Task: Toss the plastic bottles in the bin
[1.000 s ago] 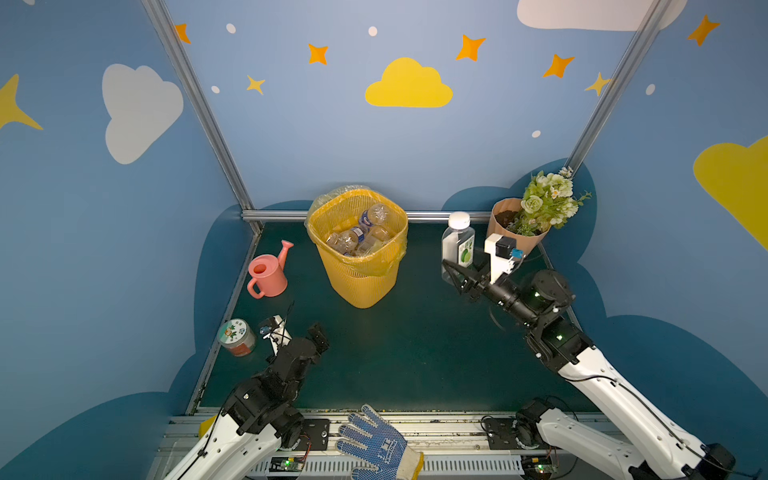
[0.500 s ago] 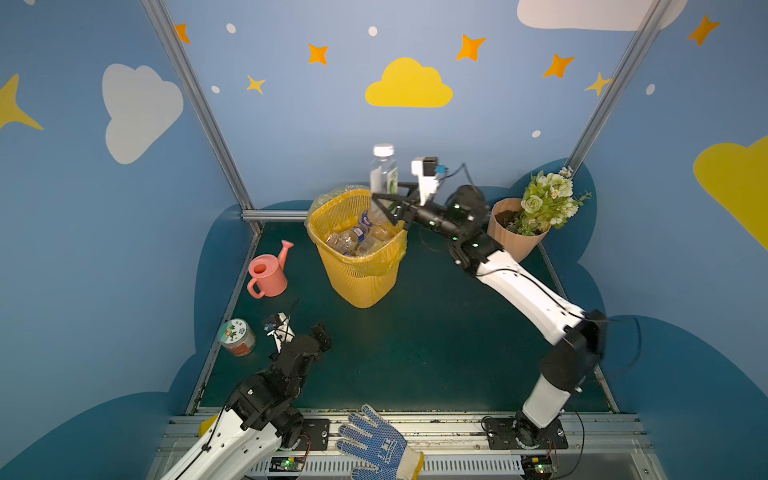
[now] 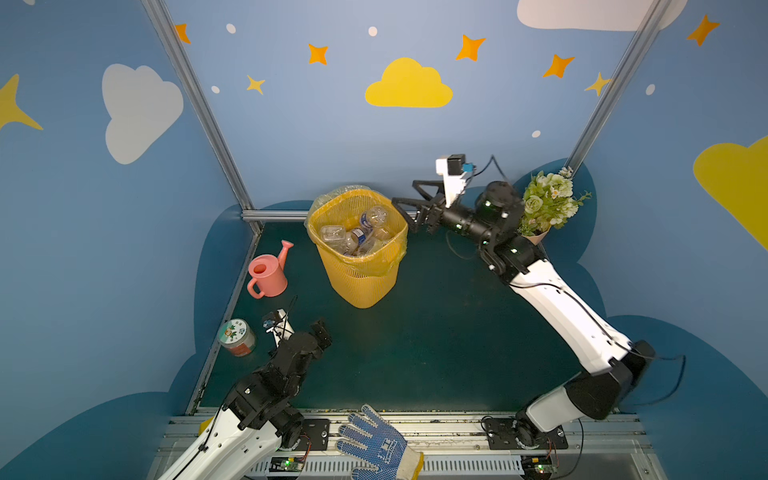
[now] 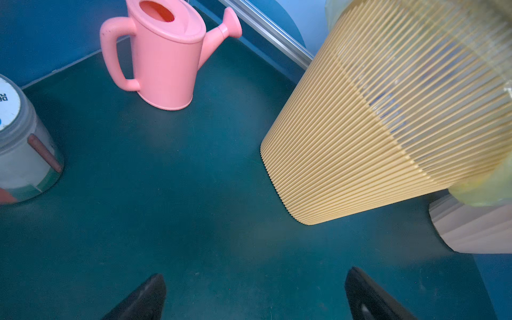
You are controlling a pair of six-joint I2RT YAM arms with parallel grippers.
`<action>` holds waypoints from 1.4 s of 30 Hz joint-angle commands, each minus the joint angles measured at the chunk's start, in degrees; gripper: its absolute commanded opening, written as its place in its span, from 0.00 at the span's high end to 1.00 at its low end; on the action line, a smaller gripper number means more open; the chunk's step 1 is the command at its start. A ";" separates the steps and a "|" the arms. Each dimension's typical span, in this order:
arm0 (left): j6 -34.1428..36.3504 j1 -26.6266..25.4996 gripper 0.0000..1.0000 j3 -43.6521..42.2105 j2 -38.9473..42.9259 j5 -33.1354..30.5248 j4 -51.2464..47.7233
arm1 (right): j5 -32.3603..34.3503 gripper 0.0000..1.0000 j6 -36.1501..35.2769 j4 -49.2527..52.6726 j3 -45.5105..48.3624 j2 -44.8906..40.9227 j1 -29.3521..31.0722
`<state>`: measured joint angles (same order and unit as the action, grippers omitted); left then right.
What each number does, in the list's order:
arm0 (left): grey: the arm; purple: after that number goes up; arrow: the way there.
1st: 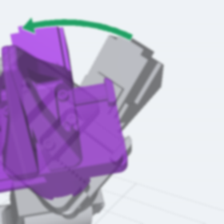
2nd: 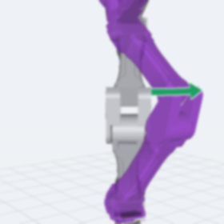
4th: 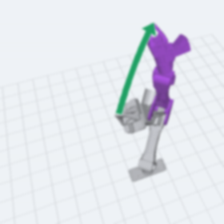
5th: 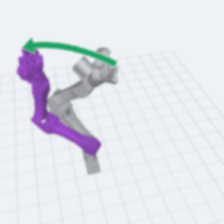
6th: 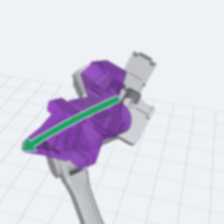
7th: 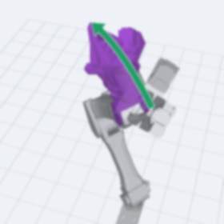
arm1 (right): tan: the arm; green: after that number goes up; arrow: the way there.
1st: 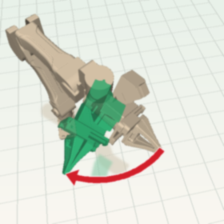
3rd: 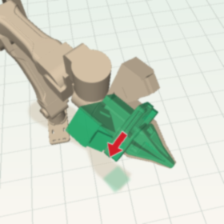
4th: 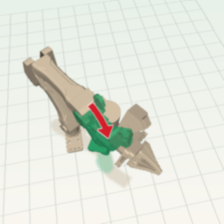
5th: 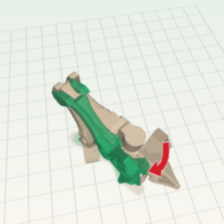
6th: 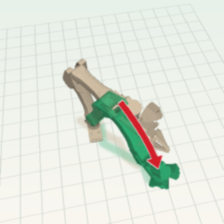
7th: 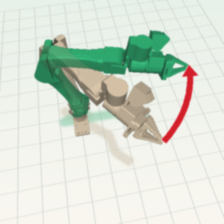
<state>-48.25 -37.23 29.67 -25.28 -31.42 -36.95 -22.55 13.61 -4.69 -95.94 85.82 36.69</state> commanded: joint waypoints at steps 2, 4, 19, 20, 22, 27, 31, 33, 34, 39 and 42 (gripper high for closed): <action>0.56 0.30 0.00 1.22 0.26 -0.30 -1.11 | 4.42 0.06 -4.35 -0.71 5.23 -3.75 -0.33; 0.53 0.29 0.00 1.35 0.22 -0.22 -1.15 | 6.42 0.06 -5.71 -0.36 8.69 -5.86 -0.76; 3.40 0.31 0.00 0.22 3.37 -6.10 -2.75 | 34.04 0.05 -16.60 -11.85 56.53 -24.92 -15.05; 4.02 0.34 0.00 0.13 3.54 -6.73 -2.46 | 34.86 0.05 -17.34 -13.19 59.69 -25.49 -16.43; 5.56 0.32 0.00 -0.06 3.66 -8.43 -1.66 | 36.07 0.04 -18.45 -15.28 64.74 -26.09 -19.61; 9.48 0.39 0.00 -0.40 2.69 -10.91 1.44 | 36.10 0.05 -15.15 -23.29 72.22 -21.79 -25.78; 12.37 0.47 0.00 -0.62 1.48 -11.76 3.38 | 34.00 0.05 -15.42 -27.98 72.50 -13.69 -27.43; 13.64 0.50 0.00 -0.84 1.01 -12.08 4.20 | 32.34 0.05 -15.65 -29.11 71.49 -9.62 -28.20; 14.08 0.57 0.00 -0.97 0.90 -12.11 4.50 | 31.16 0.05 -15.88 -30.58 71.66 -7.95 -28.48; 17.33 0.81 0.00 -2.55 1.35 -12.76 7.46 | 27.96 0.05 -15.77 -40.55 73.04 -1.02 -30.73; 20.10 1.06 0.00 -3.19 1.65 -13.53 9.73 | 24.83 0.05 -13.71 -45.02 73.80 2.36 -33.31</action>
<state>-32.14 -36.60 27.27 -24.16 -43.03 -30.44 6.04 -1.52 -41.39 -23.14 86.48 4.97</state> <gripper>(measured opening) 0.998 0.953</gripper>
